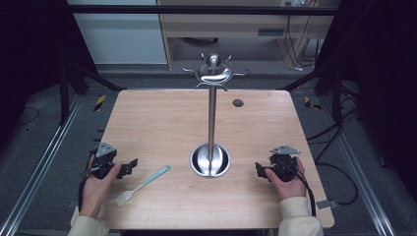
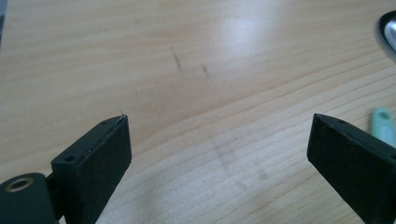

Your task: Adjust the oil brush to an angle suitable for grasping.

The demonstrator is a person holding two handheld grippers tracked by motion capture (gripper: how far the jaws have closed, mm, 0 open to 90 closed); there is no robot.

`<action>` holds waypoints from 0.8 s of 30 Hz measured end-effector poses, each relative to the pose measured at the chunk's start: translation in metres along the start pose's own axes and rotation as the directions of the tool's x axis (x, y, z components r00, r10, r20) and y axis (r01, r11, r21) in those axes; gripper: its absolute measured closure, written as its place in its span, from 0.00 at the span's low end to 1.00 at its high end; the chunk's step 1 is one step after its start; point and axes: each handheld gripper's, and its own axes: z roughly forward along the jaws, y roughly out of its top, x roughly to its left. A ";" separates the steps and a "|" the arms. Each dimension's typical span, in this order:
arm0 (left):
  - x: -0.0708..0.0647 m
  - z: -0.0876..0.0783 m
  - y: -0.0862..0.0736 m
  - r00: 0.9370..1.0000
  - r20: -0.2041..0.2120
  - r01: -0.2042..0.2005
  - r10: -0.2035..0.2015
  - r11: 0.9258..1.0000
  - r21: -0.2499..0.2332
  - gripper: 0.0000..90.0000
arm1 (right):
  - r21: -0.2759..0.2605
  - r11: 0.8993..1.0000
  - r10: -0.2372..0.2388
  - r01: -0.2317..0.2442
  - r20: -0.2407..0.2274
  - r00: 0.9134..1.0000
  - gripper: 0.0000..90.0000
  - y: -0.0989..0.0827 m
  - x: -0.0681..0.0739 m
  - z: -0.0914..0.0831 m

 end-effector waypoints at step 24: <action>-0.066 0.026 0.023 0.946 0.188 -0.298 0.266 0.939 0.171 0.92 | 0.015 1.000 -0.003 0.002 0.010 1.000 0.12 -0.002 0.001 0.002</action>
